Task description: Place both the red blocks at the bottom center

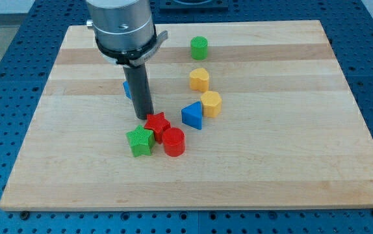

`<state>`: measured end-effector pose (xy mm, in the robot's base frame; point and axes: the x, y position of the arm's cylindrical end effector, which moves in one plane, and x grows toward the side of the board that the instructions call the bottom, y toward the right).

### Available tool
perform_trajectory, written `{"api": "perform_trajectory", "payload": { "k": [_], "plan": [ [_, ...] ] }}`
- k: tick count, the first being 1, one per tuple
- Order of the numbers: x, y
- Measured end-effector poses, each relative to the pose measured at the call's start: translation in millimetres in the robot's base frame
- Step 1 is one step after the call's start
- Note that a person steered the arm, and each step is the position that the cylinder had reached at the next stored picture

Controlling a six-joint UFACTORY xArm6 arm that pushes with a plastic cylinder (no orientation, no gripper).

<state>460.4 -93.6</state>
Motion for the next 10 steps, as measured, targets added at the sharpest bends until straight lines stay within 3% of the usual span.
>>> {"api": "perform_trajectory", "payload": {
  "k": [2, 5, 10],
  "plan": [
    [34.6, 4.0],
    [51.5, 79.0],
    [72.2, 82.2]
  ]
}}
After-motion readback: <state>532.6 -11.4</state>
